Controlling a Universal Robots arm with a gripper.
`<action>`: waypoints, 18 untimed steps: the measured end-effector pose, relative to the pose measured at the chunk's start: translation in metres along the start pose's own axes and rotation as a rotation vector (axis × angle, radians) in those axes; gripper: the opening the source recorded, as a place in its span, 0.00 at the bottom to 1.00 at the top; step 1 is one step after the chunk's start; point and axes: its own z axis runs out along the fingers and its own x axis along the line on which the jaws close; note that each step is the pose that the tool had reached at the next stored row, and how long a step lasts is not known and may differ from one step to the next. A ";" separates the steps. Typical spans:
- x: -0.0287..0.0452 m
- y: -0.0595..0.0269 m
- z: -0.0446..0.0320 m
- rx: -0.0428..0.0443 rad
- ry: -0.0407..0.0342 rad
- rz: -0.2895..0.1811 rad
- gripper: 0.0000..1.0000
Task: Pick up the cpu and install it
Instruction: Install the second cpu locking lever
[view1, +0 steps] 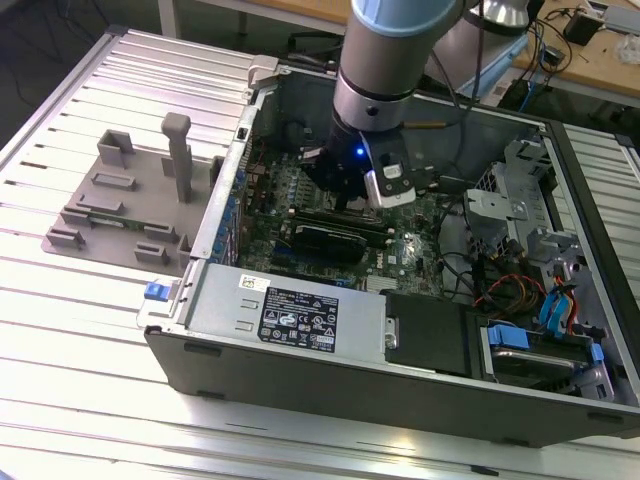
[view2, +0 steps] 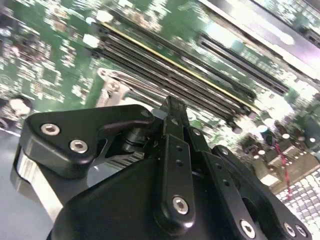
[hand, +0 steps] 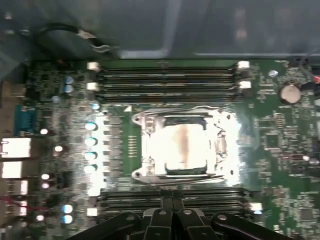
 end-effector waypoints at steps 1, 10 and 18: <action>-0.0060 0.0005 0.0002 0.0008 0.0010 0.000 0.11; -0.0064 0.0346 0.0043 0.0046 0.0008 0.001 0.11; -0.0095 0.0389 0.0024 0.0223 0.0008 0.002 0.11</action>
